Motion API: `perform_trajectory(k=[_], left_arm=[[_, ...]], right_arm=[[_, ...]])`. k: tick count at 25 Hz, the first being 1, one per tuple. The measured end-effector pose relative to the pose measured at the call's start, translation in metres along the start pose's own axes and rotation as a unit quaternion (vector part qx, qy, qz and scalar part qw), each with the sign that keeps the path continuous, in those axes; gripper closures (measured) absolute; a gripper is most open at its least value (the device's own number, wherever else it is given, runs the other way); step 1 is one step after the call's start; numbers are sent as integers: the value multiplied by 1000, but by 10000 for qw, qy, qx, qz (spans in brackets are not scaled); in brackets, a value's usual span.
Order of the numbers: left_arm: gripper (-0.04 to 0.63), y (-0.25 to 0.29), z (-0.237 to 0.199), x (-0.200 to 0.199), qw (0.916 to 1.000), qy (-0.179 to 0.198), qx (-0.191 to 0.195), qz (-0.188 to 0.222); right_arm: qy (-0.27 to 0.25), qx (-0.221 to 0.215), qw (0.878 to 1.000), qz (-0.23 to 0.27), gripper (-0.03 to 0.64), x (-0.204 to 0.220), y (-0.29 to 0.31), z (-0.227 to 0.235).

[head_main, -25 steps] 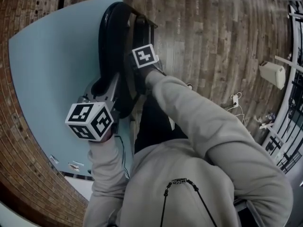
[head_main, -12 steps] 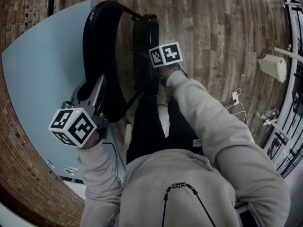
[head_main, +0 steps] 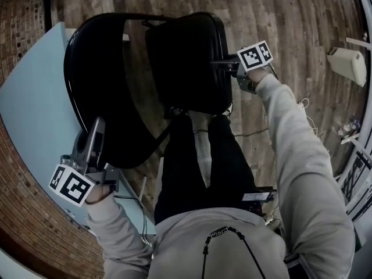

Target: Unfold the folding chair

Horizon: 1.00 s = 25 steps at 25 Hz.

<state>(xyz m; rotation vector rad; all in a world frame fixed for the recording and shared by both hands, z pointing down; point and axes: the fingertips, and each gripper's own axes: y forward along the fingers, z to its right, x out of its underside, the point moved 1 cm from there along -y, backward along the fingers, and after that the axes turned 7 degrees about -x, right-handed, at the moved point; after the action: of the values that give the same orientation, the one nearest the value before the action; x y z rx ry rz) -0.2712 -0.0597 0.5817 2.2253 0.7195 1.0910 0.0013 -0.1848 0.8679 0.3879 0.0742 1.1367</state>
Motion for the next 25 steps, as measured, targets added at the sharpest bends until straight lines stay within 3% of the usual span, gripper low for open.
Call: perform_trajectory(k=[7,13,20,23,25], left_arm=[[506,37,26,38,9997,6,188,-121],[506,79,21,57,9994,-72,312,-124],[506,113,17,83,9987,-137,476,-126],[505,127,13,94,9970,-269,708,-187],[503,133,17,96,9957,-341,823,-257]], right_arm=[[313,-1186,9923,138,434,37,-55,85],[499,-1292,9902,175,413,55,-85,167],[531,-1818,9812,356,410,72,-107,233],[593,-1789,9808,498,400,87,-110,267],[603,-1992,9758,666,399,94,-113,277]])
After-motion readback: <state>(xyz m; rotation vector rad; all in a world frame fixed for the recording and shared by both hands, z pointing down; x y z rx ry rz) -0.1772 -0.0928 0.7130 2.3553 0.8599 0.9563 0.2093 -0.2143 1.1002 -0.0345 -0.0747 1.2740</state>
